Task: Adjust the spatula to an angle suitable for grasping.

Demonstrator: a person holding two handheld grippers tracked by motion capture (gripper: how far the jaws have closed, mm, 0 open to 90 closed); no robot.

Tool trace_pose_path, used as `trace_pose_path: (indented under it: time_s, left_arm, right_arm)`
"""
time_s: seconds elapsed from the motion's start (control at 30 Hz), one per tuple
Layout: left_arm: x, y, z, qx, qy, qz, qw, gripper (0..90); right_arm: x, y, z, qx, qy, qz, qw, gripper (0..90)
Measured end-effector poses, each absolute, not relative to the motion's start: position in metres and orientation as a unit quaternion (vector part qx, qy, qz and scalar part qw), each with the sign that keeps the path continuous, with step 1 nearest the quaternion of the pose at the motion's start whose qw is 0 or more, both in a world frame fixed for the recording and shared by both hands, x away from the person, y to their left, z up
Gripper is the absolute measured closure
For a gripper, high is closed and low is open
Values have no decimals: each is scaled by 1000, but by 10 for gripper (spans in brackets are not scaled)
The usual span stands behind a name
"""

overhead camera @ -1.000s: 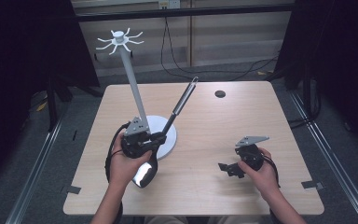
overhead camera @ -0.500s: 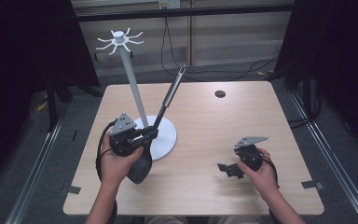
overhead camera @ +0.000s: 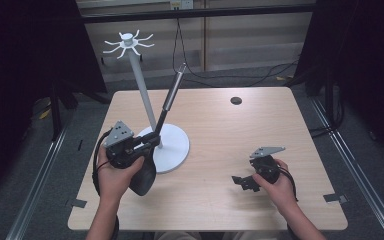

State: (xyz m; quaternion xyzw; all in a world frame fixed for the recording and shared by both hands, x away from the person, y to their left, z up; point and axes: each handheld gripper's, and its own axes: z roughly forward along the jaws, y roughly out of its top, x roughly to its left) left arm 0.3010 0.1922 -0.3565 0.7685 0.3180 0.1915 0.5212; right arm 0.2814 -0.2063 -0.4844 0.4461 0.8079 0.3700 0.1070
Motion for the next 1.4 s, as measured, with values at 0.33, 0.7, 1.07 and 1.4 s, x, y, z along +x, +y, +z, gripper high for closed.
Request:
trace_pose_path:
  time_s: [0.33,0.7,1.07,1.4]
  left_arm:
    - [292,204,-350,762,322,204,524,753]
    - [282,217,-344,752,324,219,531,753]
    - [275,225,-331,738,319,238,544,753]
    - [268,229,-325,724,317,249,560,753]
  right_arm:
    - [284,-198,-485,438,812,371,103,42]
    - [287,-193,-485,434,815,371,100,42]
    - [287,-190,-486,431,817,370,99,42]
    - [287,-188,-487,429,819,368,97,42]
